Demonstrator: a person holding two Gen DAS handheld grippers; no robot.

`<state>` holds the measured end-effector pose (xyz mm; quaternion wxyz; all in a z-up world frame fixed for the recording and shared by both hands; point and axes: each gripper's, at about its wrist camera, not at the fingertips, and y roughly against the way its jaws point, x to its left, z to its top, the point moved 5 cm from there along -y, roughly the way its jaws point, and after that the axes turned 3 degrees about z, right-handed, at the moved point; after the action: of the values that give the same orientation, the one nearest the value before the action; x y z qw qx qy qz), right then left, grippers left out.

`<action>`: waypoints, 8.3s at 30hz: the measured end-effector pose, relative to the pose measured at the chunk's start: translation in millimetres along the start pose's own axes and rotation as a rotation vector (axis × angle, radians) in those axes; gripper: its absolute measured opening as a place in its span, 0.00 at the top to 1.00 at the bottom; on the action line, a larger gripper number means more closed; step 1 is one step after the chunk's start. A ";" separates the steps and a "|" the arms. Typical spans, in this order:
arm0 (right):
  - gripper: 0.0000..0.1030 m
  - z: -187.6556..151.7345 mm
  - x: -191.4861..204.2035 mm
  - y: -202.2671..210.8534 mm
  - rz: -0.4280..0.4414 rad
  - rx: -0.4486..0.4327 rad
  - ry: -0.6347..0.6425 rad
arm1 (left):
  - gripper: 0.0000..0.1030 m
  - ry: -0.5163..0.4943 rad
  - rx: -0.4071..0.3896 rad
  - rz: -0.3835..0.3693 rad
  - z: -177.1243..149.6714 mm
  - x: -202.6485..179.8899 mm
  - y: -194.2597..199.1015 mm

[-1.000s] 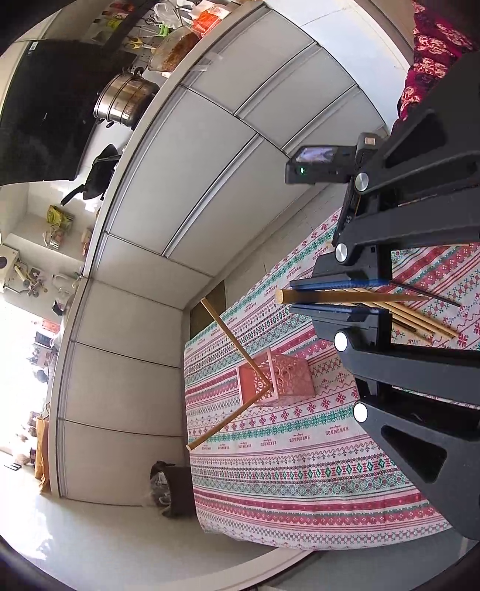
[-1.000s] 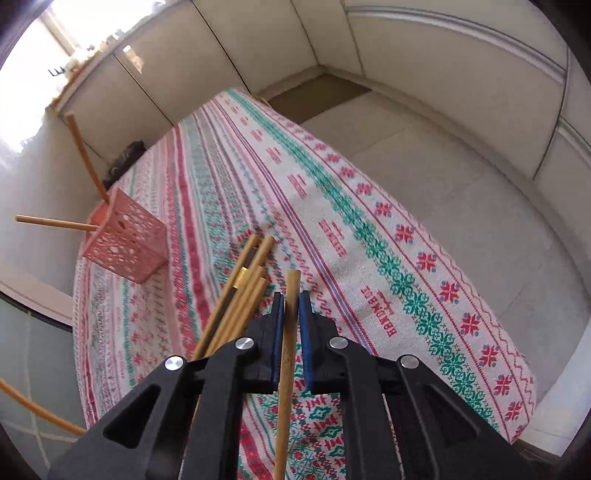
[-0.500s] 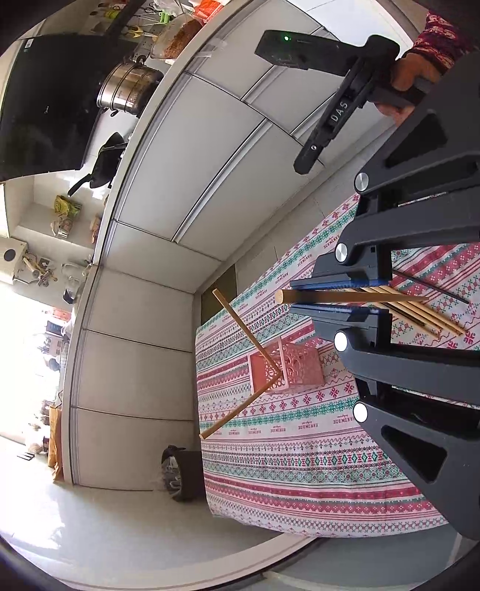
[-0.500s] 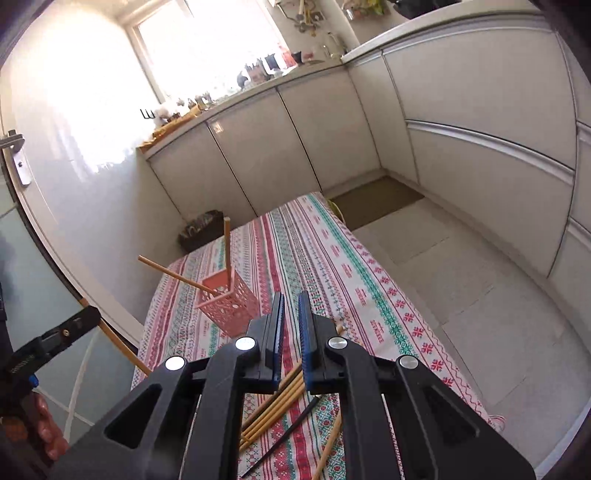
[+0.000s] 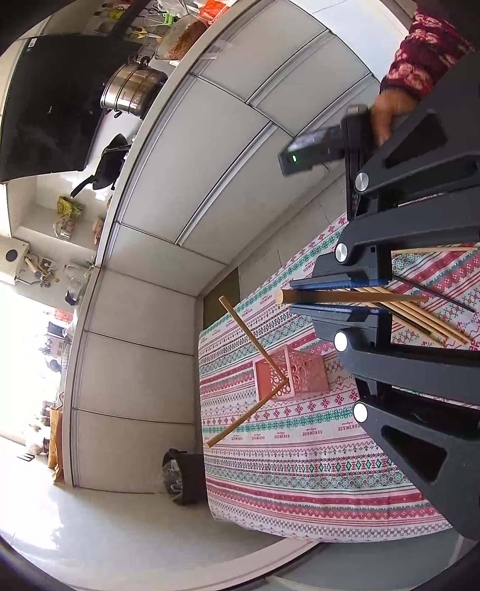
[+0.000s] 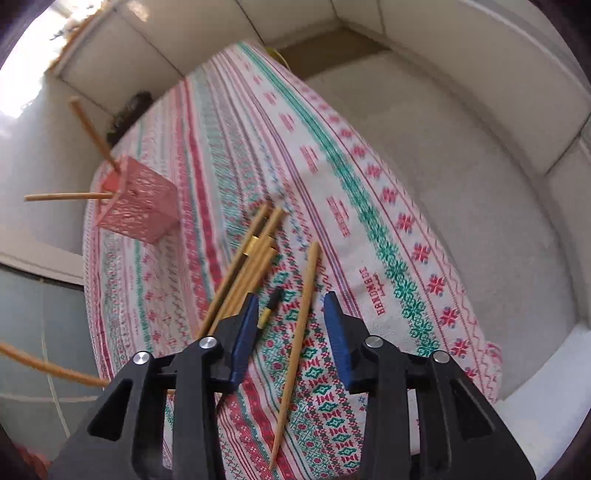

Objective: Organize utensils
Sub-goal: 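Carry both upright chopsticks over the pink basket, then lower both chopsticks into the pink basket and open both tools, then return both tools to the pile and grasp another chopstick with the left tool, then lift the chopstick upright with the left tool while the right tool lowers to the pile, then grasp a wooden chopstick from the pile with the right tool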

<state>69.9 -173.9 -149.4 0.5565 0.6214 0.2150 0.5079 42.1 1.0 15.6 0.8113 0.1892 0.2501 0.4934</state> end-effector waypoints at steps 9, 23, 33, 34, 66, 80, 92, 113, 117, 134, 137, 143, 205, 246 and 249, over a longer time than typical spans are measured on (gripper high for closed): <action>0.68 10.5 -1.3 -43.7 -0.068 0.063 -0.038 | 0.94 0.016 0.002 -0.005 1.0 10.8 0.8; 0.93 -12.2 21.9 9.5 -0.008 -0.197 0.112 | 0.94 0.003 -0.003 0.000 -2.0 8.4 6.7; 0.93 -53.8 62.5 107.3 0.155 -0.411 0.306 | 0.94 -0.030 -0.013 -0.001 -3.8 -3.5 11.7; 0.93 -54.4 66.2 110.8 0.164 -0.417 0.314 | 0.94 -0.030 -0.016 0.000 -3.5 -3.7 12.6; 0.93 66.6 221.4 218.5 0.276 -0.727 0.541 | 0.94 -0.108 -0.243 0.222 146.9 6.2 12.8; 0.92 95.8 221.9 119.0 0.270 -0.639 0.497 | 0.93 0.054 -0.177 0.191 117.7 65.8 -56.9; 0.89 83.1 219.7 149.3 0.283 -0.668 0.504 | 0.73 0.080 -0.261 0.188 125.0 57.7 -3.9; 0.12 32.5 175.7 215.3 0.259 -0.773 0.462 | 0.26 0.021 -0.291 0.244 103.2 21.9 57.7; 0.08 19.1 167.0 221.2 0.254 -0.779 0.478 | 0.16 0.005 -0.291 0.256 96.8 14.2 63.4; 0.07 -13.0 79.5 195.8 0.215 -0.666 0.358 | 0.07 -0.161 -0.045 0.185 32.6 -22.5 31.3; 0.07 -14.0 27.5 161.6 0.183 -0.569 0.238 | 0.07 -0.289 0.114 0.126 -1.2 -43.5 -1.5; 0.07 -13.3 -77.4 93.0 0.168 -0.401 -0.063 | 0.07 -0.491 0.372 0.075 -75.2 -72.7 -75.7; 0.79 28.0 33.0 -72.4 0.001 0.114 -0.077 | 0.94 -0.025 0.148 -0.179 -35.7 -6.0 -32.7; 0.91 3.8 48.5 -47.7 0.110 -0.152 -0.044 | 0.94 0.021 0.101 -0.066 -31.4 19.3 -5.5; 0.91 0.1 48.8 -32.6 0.149 -0.172 -0.043 | 0.94 0.024 0.100 -0.053 -32.1 20.3 -5.6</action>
<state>98.8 -124.0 -159.9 0.5730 0.5963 0.1121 0.5510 34.9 18.6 -17.7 0.8105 0.2168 0.2890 0.4610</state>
